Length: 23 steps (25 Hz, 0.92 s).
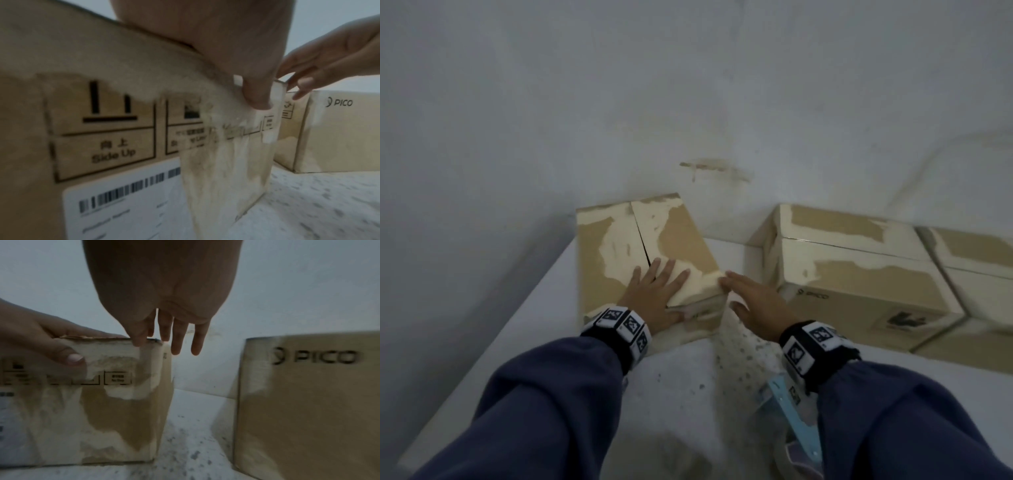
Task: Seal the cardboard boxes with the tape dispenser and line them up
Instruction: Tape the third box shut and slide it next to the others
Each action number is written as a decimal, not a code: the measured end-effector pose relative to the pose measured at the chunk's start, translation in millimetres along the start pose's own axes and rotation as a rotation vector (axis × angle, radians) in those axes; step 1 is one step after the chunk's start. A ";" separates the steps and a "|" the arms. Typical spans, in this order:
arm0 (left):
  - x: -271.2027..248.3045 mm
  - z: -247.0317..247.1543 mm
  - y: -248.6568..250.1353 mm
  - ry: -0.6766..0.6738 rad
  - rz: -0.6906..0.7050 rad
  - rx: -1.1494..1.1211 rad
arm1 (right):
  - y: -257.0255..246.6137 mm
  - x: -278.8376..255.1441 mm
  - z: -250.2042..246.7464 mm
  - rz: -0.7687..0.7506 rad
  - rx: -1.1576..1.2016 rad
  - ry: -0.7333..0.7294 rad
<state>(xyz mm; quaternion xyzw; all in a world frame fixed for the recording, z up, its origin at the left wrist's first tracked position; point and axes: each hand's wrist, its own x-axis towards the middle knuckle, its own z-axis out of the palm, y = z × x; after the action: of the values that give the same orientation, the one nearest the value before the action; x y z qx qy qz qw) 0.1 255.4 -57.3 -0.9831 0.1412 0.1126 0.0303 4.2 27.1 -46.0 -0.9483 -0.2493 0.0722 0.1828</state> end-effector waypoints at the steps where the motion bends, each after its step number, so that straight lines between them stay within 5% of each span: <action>1: -3.4 -0.3 12.1 0.000 -0.030 -0.031 | 16.5 -15.4 -4.9 0.048 0.040 -0.036; 7: -21.1 6.1 74.8 0.028 -0.186 -0.115 | 108.1 -101.5 -11.5 0.402 -0.069 -0.541; 11: -31.1 9.6 110.6 0.044 -0.229 -0.144 | 123.3 -137.2 -0.5 0.406 -0.117 -0.846; 16: -41.0 9.8 135.7 0.026 -0.278 -0.131 | 122.0 -152.6 12.8 0.269 -0.250 -0.676; 23: -32.4 5.0 139.1 -0.021 -0.328 -0.143 | 128.4 -153.2 -8.2 0.342 0.213 -0.514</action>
<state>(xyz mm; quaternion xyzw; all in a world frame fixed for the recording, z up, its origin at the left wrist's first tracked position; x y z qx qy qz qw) -70.7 131.3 -58.6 -0.9913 -0.0297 0.1262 -0.0203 -69.2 -155.7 -80.5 -0.9028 -0.1154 0.3645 0.1971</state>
